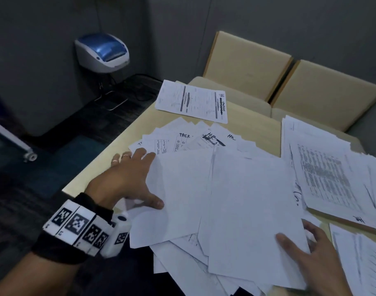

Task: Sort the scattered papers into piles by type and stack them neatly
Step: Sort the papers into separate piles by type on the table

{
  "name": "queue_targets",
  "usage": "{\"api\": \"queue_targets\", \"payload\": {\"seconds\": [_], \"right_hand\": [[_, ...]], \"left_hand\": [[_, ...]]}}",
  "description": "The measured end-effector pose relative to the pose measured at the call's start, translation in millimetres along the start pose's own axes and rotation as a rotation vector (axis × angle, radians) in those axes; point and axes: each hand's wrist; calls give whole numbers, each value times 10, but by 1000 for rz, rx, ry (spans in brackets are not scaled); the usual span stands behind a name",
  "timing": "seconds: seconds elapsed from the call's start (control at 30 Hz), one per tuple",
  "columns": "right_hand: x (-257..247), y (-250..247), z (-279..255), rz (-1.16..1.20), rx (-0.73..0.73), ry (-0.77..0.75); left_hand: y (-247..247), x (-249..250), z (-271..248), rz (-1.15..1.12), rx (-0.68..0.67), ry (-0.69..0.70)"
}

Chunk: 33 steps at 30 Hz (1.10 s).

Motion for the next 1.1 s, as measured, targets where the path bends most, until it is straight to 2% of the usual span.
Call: {"api": "queue_targets", "payload": {"seconds": [0.1, 0.27, 0.4, 0.5, 0.63, 0.73, 0.83, 0.93, 1.1], "right_hand": [[70, -63, 51, 133, 7, 25], [196, -104, 34, 243, -33, 94], [208, -42, 25, 198, -60, 11], [195, 33, -16, 223, -103, -43], [218, 85, -58, 269, -141, -77], [182, 119, -106, 280, -140, -78], [160, 143, -135, 297, -113, -41], [194, 153, -104, 325, -60, 26], [204, 145, -109, 335, -109, 47]], "left_hand": [[-71, -68, 10, -20, 64, 16], [-89, -87, 12, -38, 61, 0], [-90, -55, 46, -15, 51, 50], [-116, -25, 82, -48, 67, 25], [-129, -54, 92, -140, 44, -1], [-148, 67, 17, -252, 166, 29], [-68, 263, -39, -528, 250, 43], [95, 464, -85, -716, 171, 23], [393, 785, -196, -763, -43, 80]]}}
Point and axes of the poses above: each hand's wrist, its own z-axis towards the middle knuckle, its own y-axis out of the palm, x = y × z, and after that the axes turned 15 degrees about -z, right-handed
